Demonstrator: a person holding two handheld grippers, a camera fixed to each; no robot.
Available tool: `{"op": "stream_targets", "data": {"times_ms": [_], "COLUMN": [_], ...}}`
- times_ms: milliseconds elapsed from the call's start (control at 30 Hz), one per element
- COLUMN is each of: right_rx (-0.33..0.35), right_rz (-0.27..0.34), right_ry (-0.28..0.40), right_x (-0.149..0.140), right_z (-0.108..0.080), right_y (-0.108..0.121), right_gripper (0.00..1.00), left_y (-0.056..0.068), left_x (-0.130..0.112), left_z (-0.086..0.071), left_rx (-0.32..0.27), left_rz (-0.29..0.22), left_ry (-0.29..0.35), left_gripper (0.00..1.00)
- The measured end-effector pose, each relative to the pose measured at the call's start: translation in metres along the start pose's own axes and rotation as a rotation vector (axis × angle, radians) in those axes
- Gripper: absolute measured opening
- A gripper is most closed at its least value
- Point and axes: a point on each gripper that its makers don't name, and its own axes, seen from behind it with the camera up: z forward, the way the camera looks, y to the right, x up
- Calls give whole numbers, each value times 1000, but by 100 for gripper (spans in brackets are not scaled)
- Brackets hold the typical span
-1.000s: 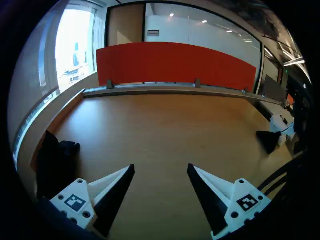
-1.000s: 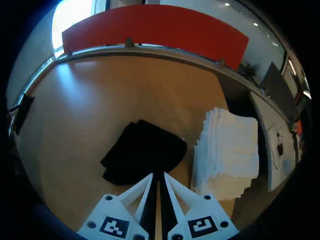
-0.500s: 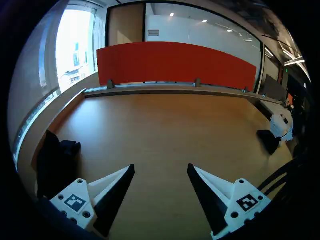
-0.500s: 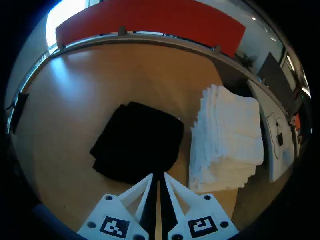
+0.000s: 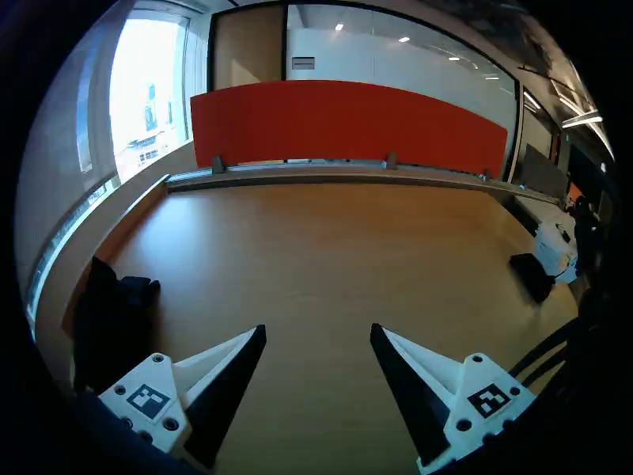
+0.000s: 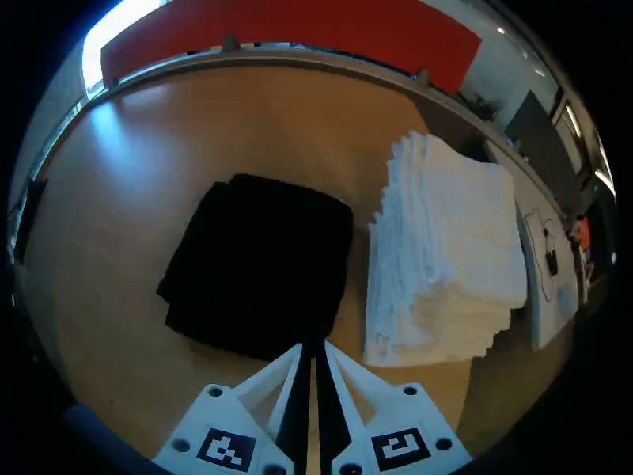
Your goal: Fold towel
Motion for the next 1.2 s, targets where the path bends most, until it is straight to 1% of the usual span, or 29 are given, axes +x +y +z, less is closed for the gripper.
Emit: {"op": "stream_targets", "data": {"times_ms": [267, 567, 867, 1033, 1200], "right_rx": [-18, -23, -20, -22, -30], "right_rz": [40, 48, 74, 72, 74], "right_ry": [-23, -48, -44, -38, -25], "right_x": [-8, -12, -12, -12, -11], "right_z": [9, 15, 17, 17, 15], "right_y": [6, 6, 8, 8, 9], "right_gripper": [4, 4, 4, 5, 8], "left_y": [-1, 3, 6, 6, 8], "left_x": [-4, -4, -3, -2, -1], "left_z": [-1, 0, 1, 2, 3], "left_rx": [5, 3, 1, 1, -2], "left_rz": [4, 8, 11, 13, 11], "left_ry": [-8, -12, -13, -14, -13], "left_gripper": [98, 98, 98, 98, 98]}}
